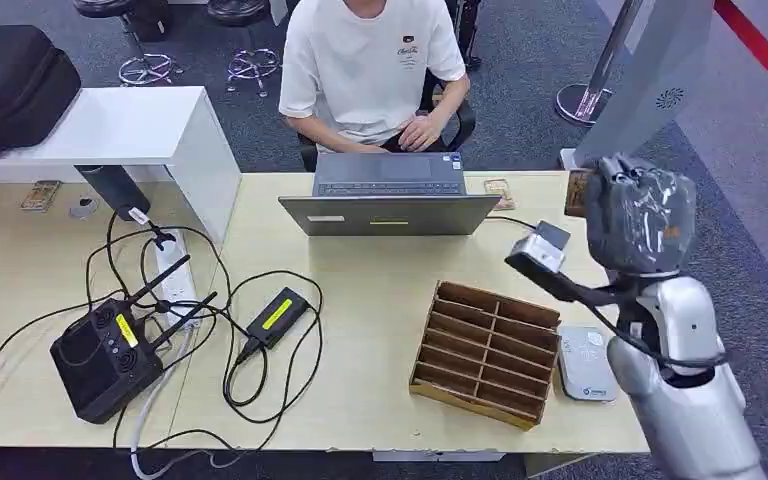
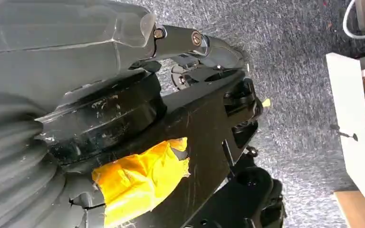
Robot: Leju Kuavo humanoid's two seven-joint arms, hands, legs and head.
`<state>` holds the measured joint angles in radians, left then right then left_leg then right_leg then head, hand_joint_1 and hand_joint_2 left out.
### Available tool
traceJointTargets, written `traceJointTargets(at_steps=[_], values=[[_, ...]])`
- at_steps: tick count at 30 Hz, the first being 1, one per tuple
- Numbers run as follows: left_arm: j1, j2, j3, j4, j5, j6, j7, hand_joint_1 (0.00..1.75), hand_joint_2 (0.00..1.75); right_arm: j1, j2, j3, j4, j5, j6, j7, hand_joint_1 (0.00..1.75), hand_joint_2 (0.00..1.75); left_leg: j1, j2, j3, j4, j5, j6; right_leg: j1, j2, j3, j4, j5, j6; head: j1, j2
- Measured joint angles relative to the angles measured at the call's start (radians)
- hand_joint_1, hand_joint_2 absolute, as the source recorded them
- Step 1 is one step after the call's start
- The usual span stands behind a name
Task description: Pass the card to the sensor for recognition and then transmit it.
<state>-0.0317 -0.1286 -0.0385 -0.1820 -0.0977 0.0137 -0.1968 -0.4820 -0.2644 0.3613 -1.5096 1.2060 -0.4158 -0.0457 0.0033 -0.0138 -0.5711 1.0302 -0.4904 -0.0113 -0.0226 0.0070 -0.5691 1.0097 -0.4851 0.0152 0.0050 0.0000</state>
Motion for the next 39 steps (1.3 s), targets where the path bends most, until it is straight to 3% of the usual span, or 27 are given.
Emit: traceJointTargets(at_steps=[4,10,15,22,23,29,33,39], values=[[-0.001,0.003,-0.003,0.000,-0.018,-0.008,-0.004,0.00,1.75,-0.215,0.040,0.060,0.243,0.051,0.006,0.032,1.75,1.75,0.000,-0.002,0.000,0.000,0.002,0.001,0.000,-0.001,0.000,0.001,0.001,0.000,0.000,0.000],[-0.004,0.004,-0.020,0.000,-0.057,-0.008,-0.006,0.00,1.75,-0.440,0.140,0.137,0.579,0.141,-0.005,0.085,1.75,1.75,0.001,-0.002,0.000,0.000,0.002,0.001,0.000,-0.001,-0.001,0.003,0.000,0.000,0.000,0.000],[-0.006,0.005,-0.035,0.000,-0.073,-0.010,-0.006,0.00,1.75,-0.534,0.222,0.181,0.767,0.172,-0.017,0.105,1.75,1.75,0.001,-0.002,-0.001,0.000,0.002,0.001,0.001,-0.001,-0.002,0.003,0.000,-0.001,0.000,0.000],[-0.006,0.005,-0.041,0.000,-0.074,-0.011,-0.006,0.00,1.75,-0.562,0.283,0.203,0.894,0.166,-0.045,0.112,1.75,1.75,0.001,-0.002,-0.001,0.000,0.002,0.001,0.001,-0.002,-0.002,0.003,0.000,-0.001,0.000,0.000],[-0.006,0.006,-0.041,0.000,-0.074,-0.013,-0.006,0.00,1.75,-0.563,0.287,0.204,0.904,0.165,-0.050,0.111,0.00,1.75,0.001,-0.002,-0.001,0.000,0.002,0.001,0.000,-0.002,-0.002,0.003,0.000,-0.001,0.000,0.000],[-0.006,0.010,-0.041,0.000,-0.072,-0.048,-0.023,0.00,1.75,-0.564,0.294,0.209,0.947,0.157,-0.055,0.097,0.00,1.75,0.000,-0.003,-0.001,0.000,0.002,0.001,0.000,-0.002,-0.002,0.002,0.000,-0.001,0.000,0.000],[-0.008,-0.011,-0.041,0.000,-0.067,-0.004,-0.013,0.00,1.75,-0.563,0.294,0.210,0.963,0.154,-0.060,0.091,0.00,1.75,0.000,-0.003,-0.001,0.000,0.002,0.001,0.000,-0.002,-0.003,0.002,0.000,-0.001,0.000,0.000],[-0.008,-0.006,-0.041,0.000,-0.063,-0.012,-0.004,0.00,1.75,-0.560,0.287,0.211,0.972,0.157,-0.061,0.099,0.00,1.75,0.000,-0.003,-0.001,0.000,0.002,0.001,0.000,-0.002,-0.004,0.002,0.000,-0.001,0.000,0.000]])
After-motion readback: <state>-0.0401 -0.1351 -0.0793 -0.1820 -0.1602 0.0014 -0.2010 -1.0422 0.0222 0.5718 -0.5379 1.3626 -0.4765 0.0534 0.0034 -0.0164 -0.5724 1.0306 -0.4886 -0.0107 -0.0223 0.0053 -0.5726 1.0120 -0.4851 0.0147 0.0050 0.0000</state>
